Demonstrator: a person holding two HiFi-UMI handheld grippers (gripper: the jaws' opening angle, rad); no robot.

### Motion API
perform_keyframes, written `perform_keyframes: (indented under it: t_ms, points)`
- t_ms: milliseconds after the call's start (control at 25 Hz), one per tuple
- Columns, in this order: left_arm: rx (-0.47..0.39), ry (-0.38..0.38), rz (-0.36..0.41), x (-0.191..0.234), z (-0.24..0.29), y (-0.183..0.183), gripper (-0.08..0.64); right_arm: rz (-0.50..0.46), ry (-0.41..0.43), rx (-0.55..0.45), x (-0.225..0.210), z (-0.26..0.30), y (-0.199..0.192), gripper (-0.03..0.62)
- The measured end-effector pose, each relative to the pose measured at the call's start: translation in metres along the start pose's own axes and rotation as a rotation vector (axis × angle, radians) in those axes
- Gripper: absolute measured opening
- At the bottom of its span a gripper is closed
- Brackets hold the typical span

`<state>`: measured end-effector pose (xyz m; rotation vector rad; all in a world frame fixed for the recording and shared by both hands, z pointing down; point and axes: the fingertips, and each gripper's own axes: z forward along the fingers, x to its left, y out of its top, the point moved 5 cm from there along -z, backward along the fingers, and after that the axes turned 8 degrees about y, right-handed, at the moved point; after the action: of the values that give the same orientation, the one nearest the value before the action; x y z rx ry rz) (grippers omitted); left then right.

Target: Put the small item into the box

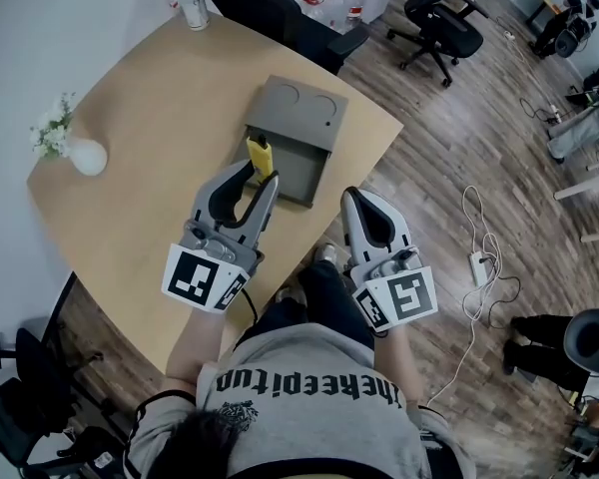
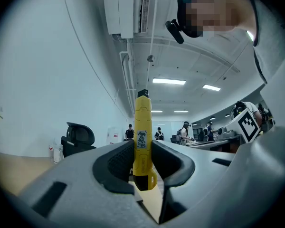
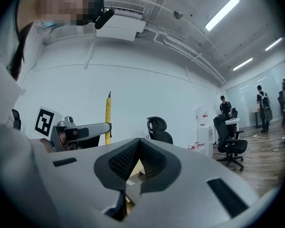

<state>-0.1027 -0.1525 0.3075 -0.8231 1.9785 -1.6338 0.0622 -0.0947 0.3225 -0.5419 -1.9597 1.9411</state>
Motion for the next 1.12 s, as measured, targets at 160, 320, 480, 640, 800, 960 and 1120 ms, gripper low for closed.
perform_keyframes:
  t_ms: [160,320,480,640,800,960,1120]
  points:
    - [0.019,-0.007,0.008,0.007,0.007,-0.006,0.118,0.003,0.014,0.008,-0.008,0.010,-0.004,0.006]
    - [0.041,-0.002,0.016,0.012,0.018,-0.014,0.118,0.010,0.038,0.019,-0.019,0.025,-0.006,0.006]
    - [0.077,0.011,0.031,0.023,0.030,-0.027,0.118,0.020,0.071,0.034,-0.032,0.045,-0.011,0.006]
    - [0.134,0.031,0.032,0.033,0.043,-0.042,0.118,0.029,0.109,0.059,-0.046,0.064,-0.018,0.006]
    - [0.173,0.033,0.080,0.042,0.056,-0.057,0.118,0.041,0.139,0.079,-0.061,0.083,-0.023,0.006]
    - [0.266,0.045,0.051,0.048,0.067,-0.075,0.118,0.051,0.170,0.094,-0.074,0.102,-0.028,0.006]
    - [0.305,0.042,0.064,0.054,0.075,-0.088,0.118,0.062,0.195,0.110,-0.084,0.115,-0.035,0.006]
